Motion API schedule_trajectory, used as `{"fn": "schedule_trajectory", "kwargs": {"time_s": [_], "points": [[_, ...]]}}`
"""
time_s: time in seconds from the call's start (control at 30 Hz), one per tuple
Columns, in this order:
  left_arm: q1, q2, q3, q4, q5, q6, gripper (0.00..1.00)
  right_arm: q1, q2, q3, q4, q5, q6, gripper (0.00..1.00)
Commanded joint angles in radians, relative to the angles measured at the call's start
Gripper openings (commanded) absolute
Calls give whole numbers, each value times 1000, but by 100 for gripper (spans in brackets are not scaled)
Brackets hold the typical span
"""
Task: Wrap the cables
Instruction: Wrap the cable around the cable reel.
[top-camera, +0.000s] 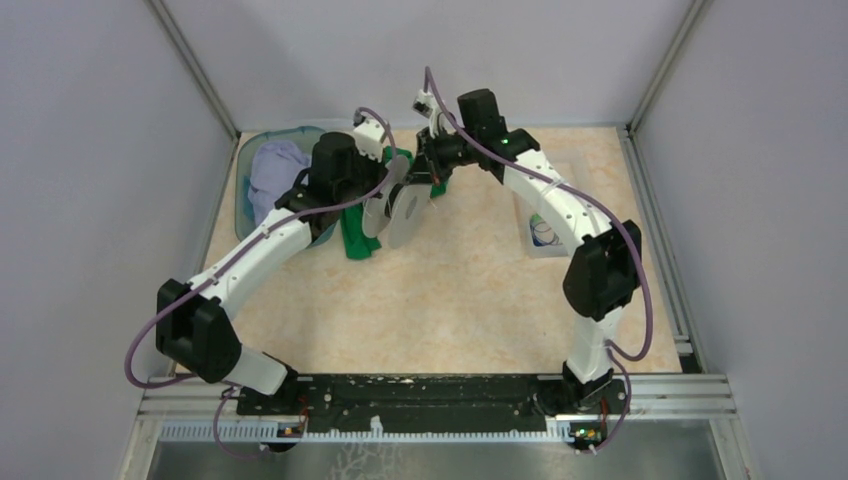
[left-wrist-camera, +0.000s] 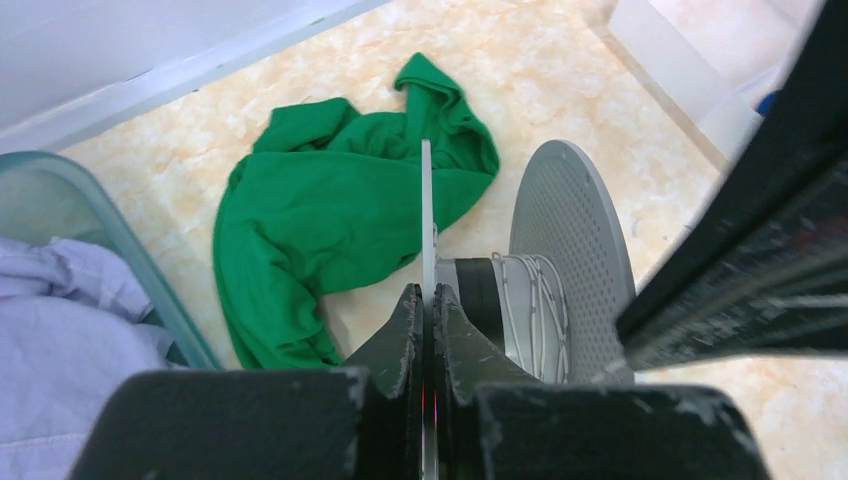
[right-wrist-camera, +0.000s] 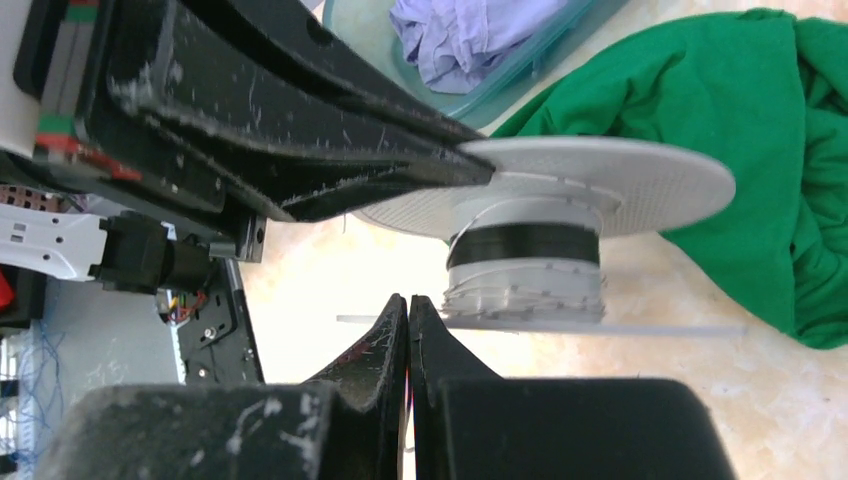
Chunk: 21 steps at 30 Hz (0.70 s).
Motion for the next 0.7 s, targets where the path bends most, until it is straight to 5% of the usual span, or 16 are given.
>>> {"fn": "schedule_trajectory", "kwargs": {"time_s": [0.0,0.2,0.67], "points": [[-25,-20,-6,42,108,77,0,-23,1,73,62,-31,-57,0],[-32,-27,-11,59,168,96,0,-23,37,107,65,-85,4,0],[-33,-70,-61,64,276,192,0,-92,136,235,-129,-122,-234,0]]}}
